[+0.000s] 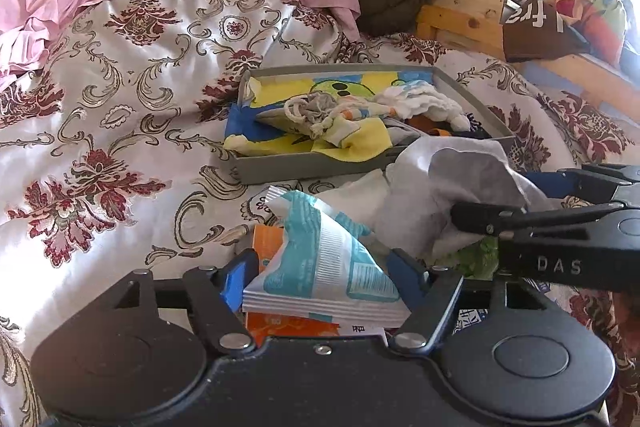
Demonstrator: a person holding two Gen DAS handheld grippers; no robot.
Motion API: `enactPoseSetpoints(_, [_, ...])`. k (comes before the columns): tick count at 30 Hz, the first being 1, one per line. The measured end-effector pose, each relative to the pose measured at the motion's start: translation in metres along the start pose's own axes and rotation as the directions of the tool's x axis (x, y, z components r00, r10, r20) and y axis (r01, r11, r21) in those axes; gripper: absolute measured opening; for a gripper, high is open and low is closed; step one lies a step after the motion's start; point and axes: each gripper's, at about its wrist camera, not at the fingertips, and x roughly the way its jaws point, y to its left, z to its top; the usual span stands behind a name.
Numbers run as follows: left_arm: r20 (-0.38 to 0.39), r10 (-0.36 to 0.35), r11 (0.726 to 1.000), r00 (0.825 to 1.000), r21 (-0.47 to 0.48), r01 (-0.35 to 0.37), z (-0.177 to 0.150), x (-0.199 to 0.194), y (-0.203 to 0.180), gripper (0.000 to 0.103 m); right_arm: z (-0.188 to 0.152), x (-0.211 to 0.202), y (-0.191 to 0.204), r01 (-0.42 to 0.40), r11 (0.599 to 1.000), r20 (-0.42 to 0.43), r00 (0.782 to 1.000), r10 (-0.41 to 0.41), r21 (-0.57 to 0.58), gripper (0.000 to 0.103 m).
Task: Organize soft objects
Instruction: 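Lift the wipes packet and white cloth and carry them toward the tray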
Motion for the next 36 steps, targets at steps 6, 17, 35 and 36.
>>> enactPoseSetpoints(6, [0.0, 0.009, 1.0, 1.0, -0.023, -0.009, 0.001, -0.001, 0.003, 0.071, 0.003, -0.002, -0.017, -0.012, 0.995, -0.001, 1.0, 0.012, 0.097, 0.032])
enactPoseSetpoints(17, [0.0, 0.005, 0.998, 1.0, -0.061, -0.005, 0.003, -0.003, 0.005, 0.071, 0.0, -0.01, -0.04, -0.008, 0.98, -0.059, 0.998, 0.02, 0.198, 0.034])
enactPoseSetpoints(35, [0.048, -0.015, 0.995, 0.999, -0.099, 0.019, 0.004, -0.033, 0.002, 0.07, 0.0, -0.052, 0.01, 0.143, 0.972, 0.123, 0.985, -0.121, -0.185, 0.026])
enactPoseSetpoints(36, [0.048, -0.015, 0.995, 0.999, -0.103, 0.019, 0.005, -0.034, 0.002, 0.07, -0.001, -0.049, 0.01, 0.129, 0.974, 0.11, 0.988, -0.11, -0.185, 0.026])
